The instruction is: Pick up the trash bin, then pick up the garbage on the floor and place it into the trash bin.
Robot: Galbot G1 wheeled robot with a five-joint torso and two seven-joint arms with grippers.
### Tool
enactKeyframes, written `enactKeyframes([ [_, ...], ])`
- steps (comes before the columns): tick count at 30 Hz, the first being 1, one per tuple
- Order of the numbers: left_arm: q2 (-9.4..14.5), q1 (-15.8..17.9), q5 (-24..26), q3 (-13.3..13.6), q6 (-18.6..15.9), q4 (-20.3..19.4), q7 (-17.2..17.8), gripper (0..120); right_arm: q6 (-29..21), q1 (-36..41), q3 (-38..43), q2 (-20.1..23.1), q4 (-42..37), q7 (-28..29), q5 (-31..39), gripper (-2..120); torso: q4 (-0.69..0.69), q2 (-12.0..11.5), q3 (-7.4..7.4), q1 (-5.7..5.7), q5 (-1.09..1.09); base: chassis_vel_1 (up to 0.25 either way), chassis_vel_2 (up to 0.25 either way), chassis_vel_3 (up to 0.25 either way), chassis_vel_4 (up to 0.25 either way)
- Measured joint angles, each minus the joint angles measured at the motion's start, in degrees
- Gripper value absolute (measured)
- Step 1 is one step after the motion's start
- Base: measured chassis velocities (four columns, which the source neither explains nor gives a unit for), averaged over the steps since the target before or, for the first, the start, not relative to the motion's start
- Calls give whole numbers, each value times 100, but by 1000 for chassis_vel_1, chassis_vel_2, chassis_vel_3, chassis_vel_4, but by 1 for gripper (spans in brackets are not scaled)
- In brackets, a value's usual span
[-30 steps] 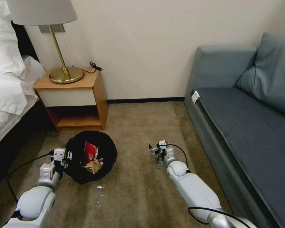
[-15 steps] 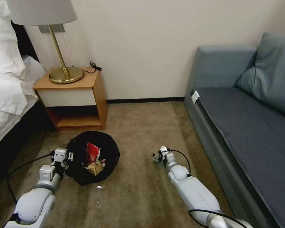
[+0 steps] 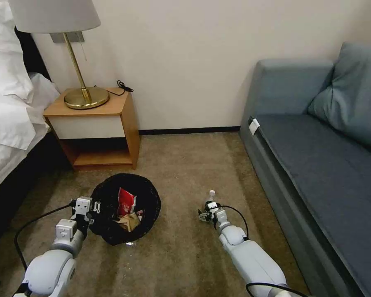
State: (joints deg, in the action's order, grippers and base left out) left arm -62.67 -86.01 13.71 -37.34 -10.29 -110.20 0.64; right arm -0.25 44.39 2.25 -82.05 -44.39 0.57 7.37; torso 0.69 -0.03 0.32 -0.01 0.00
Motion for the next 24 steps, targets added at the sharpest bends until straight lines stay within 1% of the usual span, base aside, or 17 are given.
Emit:
enactKeyframes([
  [10,-3,-49,-5,-12,14,-50,-7,5,59,-93,119,3,172,-114,-12,100,0,0,0,0,-1,0,0,0,0],
  [17,-3,-51,-4,10,16,-71,-3,5,137,-56,185,-57,307,-315,-69,100,0,0,0,0,0,0,0,0,0],
  [19,-5,-75,-1,5,24,-78,-3,5,199,-75,225,-105,425,-417,-122,93,1,0,1,0,0,0,0,0,0],
  [20,-5,-75,-1,5,24,-78,-3,5,199,-75,225,-105,425,-417,-122,93,1,0,1,0,0,0,0,0,0],
  [21,-5,-92,1,-5,30,-83,-3,5,222,-94,233,-124,466,-448,-135,87,1,0,1,0,-1,0,0,0,0],
  [23,-5,-97,1,-10,33,-85,-3,5,229,-102,236,-131,479,-460,-138,85,1,0,1,0,-1,0,0,0,0],
  [24,-5,-110,3,-20,42,-89,-3,5,247,-120,241,-144,501,-481,-141,77,0,0,0,0,-1,0,0,0,0],
])
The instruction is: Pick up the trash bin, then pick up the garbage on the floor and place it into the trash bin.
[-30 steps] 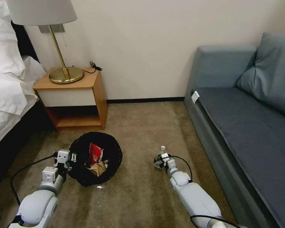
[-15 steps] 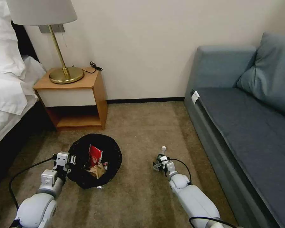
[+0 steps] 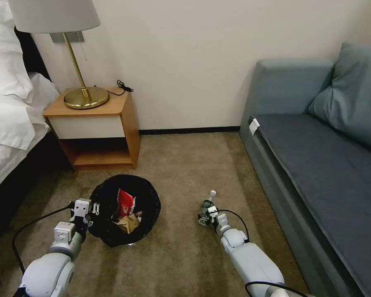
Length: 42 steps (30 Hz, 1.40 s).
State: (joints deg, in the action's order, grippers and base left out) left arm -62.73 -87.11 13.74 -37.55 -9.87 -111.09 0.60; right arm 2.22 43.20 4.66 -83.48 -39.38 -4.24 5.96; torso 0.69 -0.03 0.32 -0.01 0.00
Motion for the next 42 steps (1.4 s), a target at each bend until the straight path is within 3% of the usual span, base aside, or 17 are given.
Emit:
enactKeyframes([
  [2,0,-32,8,-30,15,-19,-1,5,29,-31,7,-21,39,-38,-2,65,0,0,0,0,0,0,0,0,0],
  [9,7,-88,20,-52,31,-63,-6,5,46,-28,28,-27,64,-68,-2,45,0,0,0,0,0,0,0,0,0],
  [13,-7,-129,22,-49,52,-81,-10,5,68,11,80,-30,65,-94,-1,26,0,0,0,0,0,0,0,0,0],
  [15,-7,-129,22,-49,52,-81,-10,5,68,11,80,-30,65,-94,-1,26,0,0,0,0,0,0,0,0,0],
  [16,-16,-152,18,-48,65,-85,-14,5,97,27,97,-24,65,-120,0,17,0,0,0,0,0,0,0,0,0],
  [21,-30,-184,13,-64,80,-121,-18,5,122,59,105,9,58,-165,3,0,0,0,0,0,0,0,0,0,0],
  [42,1,-357,151,-295,88,-242,-13,5,150,313,186,9,-349,-109,-17,0,0,0,-1,0,0,0,0,0,0],
])
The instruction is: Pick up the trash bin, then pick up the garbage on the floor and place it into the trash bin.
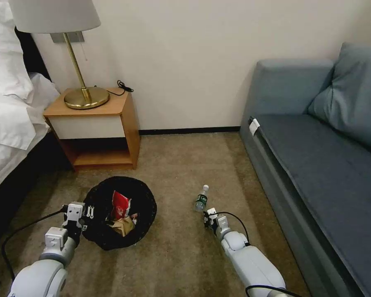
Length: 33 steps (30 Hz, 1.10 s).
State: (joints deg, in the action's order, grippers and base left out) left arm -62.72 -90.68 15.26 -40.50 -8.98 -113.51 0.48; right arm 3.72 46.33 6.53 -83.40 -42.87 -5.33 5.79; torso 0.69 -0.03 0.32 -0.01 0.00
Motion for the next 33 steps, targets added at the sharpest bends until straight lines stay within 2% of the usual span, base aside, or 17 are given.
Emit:
enactKeyframes([
  [4,-15,7,69,-35,3,0,2,5,-29,88,48,11,-106,47,-27,4,0,0,0,0,0,0,0,0,0],
  [7,-70,2,173,-101,97,103,5,5,-53,220,254,-11,-244,94,-138,20,1,0,0,0,0,0,0,0,0],
  [8,-70,2,173,-101,97,103,5,5,-53,220,254,-11,-244,94,-138,20,1,0,0,0,0,0,0,0,0],
  [10,-130,-30,226,-154,146,151,18,5,-57,236,385,-41,-377,105,-219,32,1,0,0,0,0,0,0,0,0],
  [12,-152,-44,238,-178,151,162,20,5,-60,229,414,-48,-423,115,-232,35,1,0,0,0,0,0,0,0,0],
  [13,-184,-67,242,-219,157,185,21,5,-63,192,453,-63,-501,138,-234,42,1,0,0,0,0,0,0,0,0],
  [14,-184,-67,242,-219,157,185,21,5,-63,192,453,-63,-501,138,-234,42,1,0,0,0,0,0,0,0,0],
  [16,-211,-84,246,-293,163,210,27,5,5,56,501,-102,-584,225,-234,54,0,0,0,0,0,0,0,0,0],
  [17,-211,-84,246,-293,163,210,27,5,5,56,501,-102,-584,225,-234,54,0,0,0,0,0,0,0,0,0],
  [19,-218,-95,246,-342,169,211,43,5,30,-85,507,-115,-643,313,-203,64,0,0,0,0,0,0,0,0,0],
  [20,-218,-95,246,-342,169,211,43,5,30,-85,507,-115,-643,313,-203,64,0,0,0,0,0,0,0,0,0],
  [22,-235,-71,216,-352,183,222,56,5,-36,-241,383,-81,-661,411,-49,76,0,0,0,0,0,0,0,0,0],
  [23,-235,-71,216,-352,183,222,56,5,-36,-241,383,-81,-661,411,-49,76,0,0,0,0,0,0,0,0,0],
  [25,-247,-22,171,-340,208,240,63,5,-111,-390,152,-11,-559,431,83,88,0,0,0,0,0,0,0,0,0],
  [30,-215,-29,99,-317,231,151,71,5,-144,-719,-201,-28,-124,417,154,99,1,0,1,0,-1,0,0,0,0],
  [33,-157,-73,50,-311,232,47,77,5,-147,-877,-304,-113,91,383,175,100,0,0,0,0,1,0,0,0,0],
])
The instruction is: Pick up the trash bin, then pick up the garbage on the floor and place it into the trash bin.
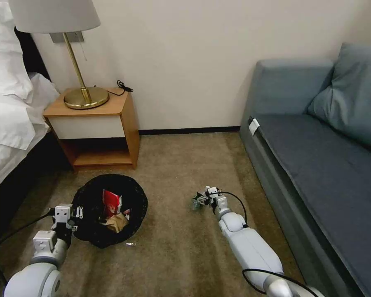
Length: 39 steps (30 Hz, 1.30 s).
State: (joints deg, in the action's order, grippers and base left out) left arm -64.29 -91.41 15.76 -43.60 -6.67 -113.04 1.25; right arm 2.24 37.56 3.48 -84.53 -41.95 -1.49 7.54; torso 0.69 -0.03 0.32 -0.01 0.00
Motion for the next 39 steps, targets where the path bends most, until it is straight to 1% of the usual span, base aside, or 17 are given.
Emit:
enactKeyframes([
  [7,31,37,-129,26,0,-44,37,5,6,-231,-266,-135,371,-65,63,100,0,0,0,0,0,0,0,0,0],
  [11,20,59,-195,111,-2,-1,36,5,13,-364,-332,-211,651,-120,49,100,0,0,0,0,-2,0,0,0,0],
  [15,7,61,-212,182,10,-11,13,5,19,-569,-276,-358,1062,-263,9,100,0,0,0,0,-1,0,0,0,0],
  [17,6,61,-212,197,17,-11,9,5,19,-606,-257,-390,1134,-290,-7,100,0,0,0,0,-1,0,0,0,0],
  [19,-12,65,-230,227,38,19,2,5,8,-761,-112,-553,1416,-341,-86,100,0,0,0,0,-1,0,0,0,0],
  [24,-32,23,-250,253,66,26,-2,5,-17,-906,94,-690,1696,-346,-238,100,-1,0,0,0,0,0,0,0,0],
  [31,-38,15,-254,294,99,102,-9,5,-33,-936,169,-628,1650,-333,-231,100,0,0,0,0,0,0,0,0,0],
  [39,-20,134,-220,408,63,140,-7,5,-103,-820,172,-479,1527,-312,-160,100,1,0,0,0,0,0,0,0,0],
])
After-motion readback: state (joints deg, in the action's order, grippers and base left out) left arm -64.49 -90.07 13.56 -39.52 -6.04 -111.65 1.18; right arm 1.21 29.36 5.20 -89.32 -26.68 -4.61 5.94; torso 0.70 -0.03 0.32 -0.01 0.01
